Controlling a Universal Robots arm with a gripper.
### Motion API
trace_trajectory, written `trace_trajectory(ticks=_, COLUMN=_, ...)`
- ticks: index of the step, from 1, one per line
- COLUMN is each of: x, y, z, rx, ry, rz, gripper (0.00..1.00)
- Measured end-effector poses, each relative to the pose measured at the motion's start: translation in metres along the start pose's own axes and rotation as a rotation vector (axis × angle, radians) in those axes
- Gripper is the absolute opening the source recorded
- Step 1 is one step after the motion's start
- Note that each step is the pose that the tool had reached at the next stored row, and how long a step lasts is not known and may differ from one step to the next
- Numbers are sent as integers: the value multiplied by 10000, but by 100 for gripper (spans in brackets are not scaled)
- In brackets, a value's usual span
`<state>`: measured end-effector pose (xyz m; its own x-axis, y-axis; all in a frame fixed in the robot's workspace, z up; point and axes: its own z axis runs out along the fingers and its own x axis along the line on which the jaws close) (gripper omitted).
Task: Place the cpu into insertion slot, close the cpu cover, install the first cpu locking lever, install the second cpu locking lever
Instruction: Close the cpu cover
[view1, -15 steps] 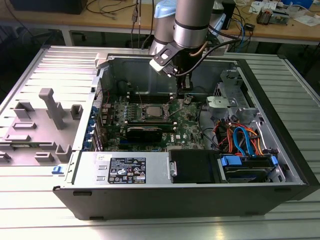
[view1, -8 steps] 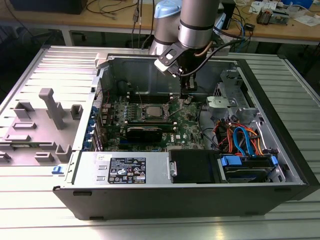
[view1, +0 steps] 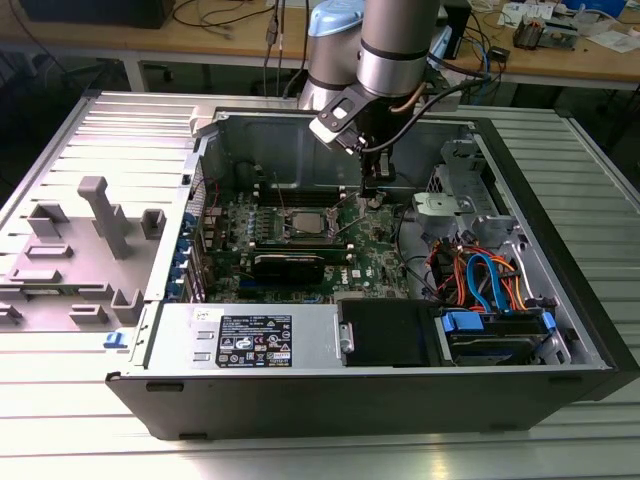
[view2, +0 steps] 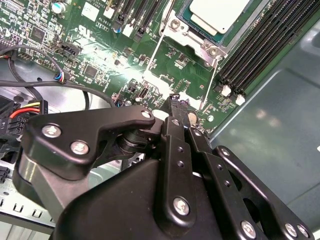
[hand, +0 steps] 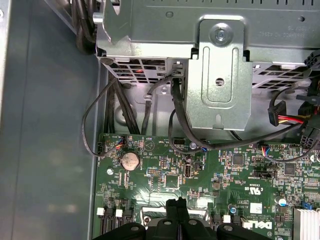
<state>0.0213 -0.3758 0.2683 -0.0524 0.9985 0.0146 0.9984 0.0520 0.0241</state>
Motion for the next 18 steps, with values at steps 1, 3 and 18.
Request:
trace_trajectory(ticks=1, x=0, y=2, z=0, rx=0, ry=0, rz=-1, gripper=11)
trace_trajectory(ticks=3, x=0, y=9, z=0, rx=0, ry=2, rz=-1, gripper=11)
trace_trajectory(ticks=18, x=-6, y=126, z=5, rx=0, ry=2, rz=0, gripper=11)
